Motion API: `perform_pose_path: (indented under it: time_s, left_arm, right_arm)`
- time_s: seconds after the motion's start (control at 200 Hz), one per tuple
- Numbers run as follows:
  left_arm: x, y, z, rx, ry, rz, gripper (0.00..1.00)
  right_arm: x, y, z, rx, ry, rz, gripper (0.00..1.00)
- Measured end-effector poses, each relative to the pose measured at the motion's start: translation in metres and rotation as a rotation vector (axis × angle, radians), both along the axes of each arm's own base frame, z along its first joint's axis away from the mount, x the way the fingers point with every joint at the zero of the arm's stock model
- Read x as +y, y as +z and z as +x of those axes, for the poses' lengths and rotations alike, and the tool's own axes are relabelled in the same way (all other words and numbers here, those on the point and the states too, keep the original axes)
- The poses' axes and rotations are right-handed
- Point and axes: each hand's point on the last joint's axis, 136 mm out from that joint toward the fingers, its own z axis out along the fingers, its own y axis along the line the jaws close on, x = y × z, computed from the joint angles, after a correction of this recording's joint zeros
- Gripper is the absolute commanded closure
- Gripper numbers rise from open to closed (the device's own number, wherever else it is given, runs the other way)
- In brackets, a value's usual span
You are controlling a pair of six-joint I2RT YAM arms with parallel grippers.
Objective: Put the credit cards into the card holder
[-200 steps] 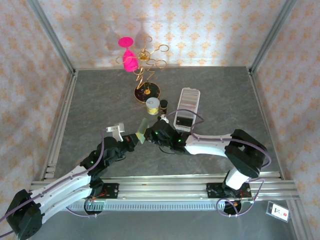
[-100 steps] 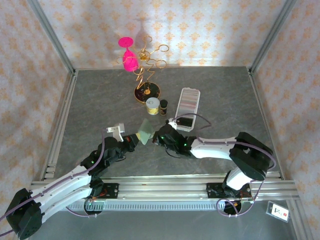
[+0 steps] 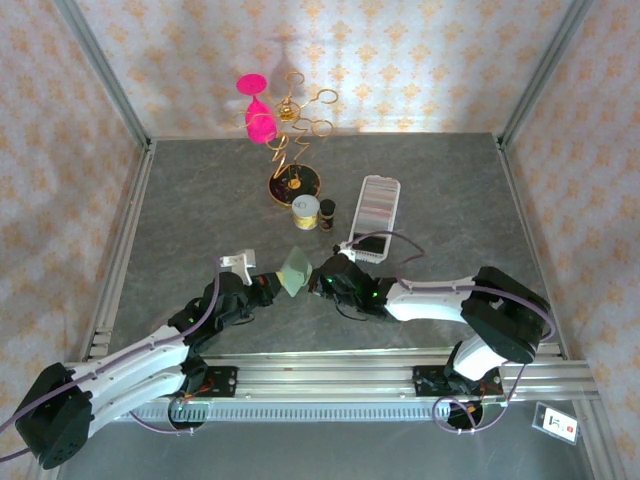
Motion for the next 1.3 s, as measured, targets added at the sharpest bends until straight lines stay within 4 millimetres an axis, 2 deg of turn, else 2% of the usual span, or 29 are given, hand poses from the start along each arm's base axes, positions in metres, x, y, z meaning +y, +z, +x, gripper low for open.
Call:
perform_pose_path:
  time_s: [0.085, 0.14, 0.165, 0.265, 0.335, 0.45, 0.551, 0.696, 0.841, 1.066, 1.296]
  left_arm:
    - [0.0, -0.01, -0.005, 0.022, -0.009, 0.008, 0.83]
    - [0.002, -0.018, -0.008, 0.041, -0.009, 0.017, 0.59]
    - [0.003, -0.022, -0.01, 0.051, -0.008, 0.022, 0.52]
    - [0.009, -0.037, -0.016, 0.093, 0.004, 0.055, 0.35]
    - [0.016, -0.043, -0.016, 0.106, 0.026, 0.091, 0.29]
    - [0.026, -0.048, -0.015, 0.108, 0.052, 0.162, 0.21]
    - [0.028, -0.043, -0.011, 0.092, 0.06, 0.192, 0.16]
    - [0.022, -0.035, -0.006, 0.077, 0.038, 0.208, 0.13]
    - [0.016, -0.039, -0.005, 0.094, 0.009, 0.229, 0.11]
    - [0.009, -0.051, -0.008, 0.136, -0.042, 0.254, 0.09]
    - [0.001, -0.047, -0.003, 0.133, -0.059, 0.249, 0.08]
  right_arm:
    - [0.001, -0.005, -0.007, 0.01, 0.025, -0.017, 1.0]
    - [0.001, -0.008, -0.013, 0.017, 0.042, -0.029, 1.0]
    - [0.002, -0.009, -0.016, 0.019, 0.049, -0.035, 1.0]
    - [0.002, -0.012, -0.023, 0.021, 0.075, -0.047, 1.0]
    - [-0.003, -0.013, -0.026, 0.019, 0.08, -0.054, 1.0]
    - [-0.009, -0.005, -0.03, -0.003, 0.094, -0.045, 1.0]
    - [-0.008, 0.009, -0.029, -0.038, 0.111, -0.024, 1.0]
    - [-0.004, 0.017, -0.031, -0.064, 0.146, -0.01, 1.0]
    - [0.001, 0.025, -0.033, -0.082, 0.175, 0.015, 1.0]
    - [0.003, 0.057, -0.033, -0.147, 0.185, 0.093, 1.0]
    - [0.003, 0.056, -0.033, -0.144, 0.185, 0.09, 1.0]
